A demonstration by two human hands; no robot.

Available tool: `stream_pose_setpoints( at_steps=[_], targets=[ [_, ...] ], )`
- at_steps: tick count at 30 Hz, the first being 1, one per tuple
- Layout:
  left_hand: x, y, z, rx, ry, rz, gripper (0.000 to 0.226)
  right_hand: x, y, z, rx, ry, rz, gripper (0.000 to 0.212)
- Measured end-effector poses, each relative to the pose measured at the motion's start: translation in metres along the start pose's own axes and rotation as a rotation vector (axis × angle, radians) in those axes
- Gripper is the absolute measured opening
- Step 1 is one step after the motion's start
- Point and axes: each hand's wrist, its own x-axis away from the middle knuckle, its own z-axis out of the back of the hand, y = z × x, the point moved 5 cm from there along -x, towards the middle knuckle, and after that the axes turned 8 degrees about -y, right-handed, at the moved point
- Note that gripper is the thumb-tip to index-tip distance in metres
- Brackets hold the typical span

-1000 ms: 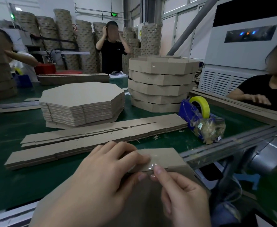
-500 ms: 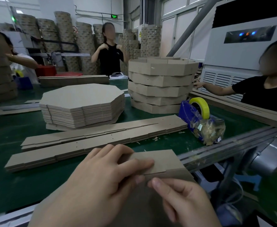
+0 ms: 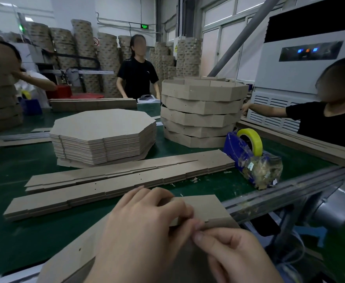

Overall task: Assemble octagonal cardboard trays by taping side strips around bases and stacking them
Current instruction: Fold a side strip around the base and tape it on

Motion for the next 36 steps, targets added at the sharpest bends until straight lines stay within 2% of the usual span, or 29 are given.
stream_pose_setpoints(
  at_steps=[2,5,10,12,14,17,18,20,21,24,29,36],
  targets=[
    [0.0,-0.002,0.002,-0.007,0.032,-0.009,0.031,-0.004,0.004,0.002,0.151,-0.013,-0.033,0.027],
    [0.0,-0.006,0.001,-0.039,0.048,-0.022,0.031,-0.004,0.005,0.005,0.22,0.006,-0.009,0.031],
    [0.002,-0.008,-0.003,-0.105,-0.024,-0.054,0.03,-0.003,-0.029,0.036,0.196,0.181,0.309,0.046],
    [0.001,-0.008,-0.004,-0.126,-0.042,-0.06,0.032,-0.009,-0.045,0.055,0.25,0.268,0.422,0.04],
    [0.001,-0.008,-0.005,-0.137,-0.049,-0.071,0.032,-0.025,-0.057,0.086,0.394,0.416,0.453,0.029],
    [0.001,-0.008,-0.005,-0.143,-0.071,-0.087,0.042,-0.062,-0.076,0.16,0.676,0.753,0.376,0.016],
    [0.001,-0.008,-0.004,-0.149,-0.073,-0.092,0.042,-0.075,-0.079,0.184,0.78,0.811,0.288,0.021],
    [0.0,-0.007,-0.003,-0.149,-0.072,-0.088,0.041,-0.097,-0.074,0.224,0.912,0.799,0.033,0.033],
    [0.0,-0.007,-0.003,-0.145,-0.071,-0.089,0.04,-0.106,-0.069,0.237,0.879,0.761,-0.041,0.036],
    [0.001,-0.007,0.0,-0.165,-0.058,-0.109,0.036,-0.119,-0.063,0.255,0.65,0.678,-0.036,0.031],
    [0.003,-0.01,0.006,-0.125,-0.089,-0.133,0.031,-0.123,-0.063,0.268,0.439,0.664,-0.183,0.032],
    [0.007,-0.022,0.003,0.051,-0.146,-0.049,0.04,-0.133,-0.06,0.271,-0.04,0.647,-0.078,0.005]
  ],
)
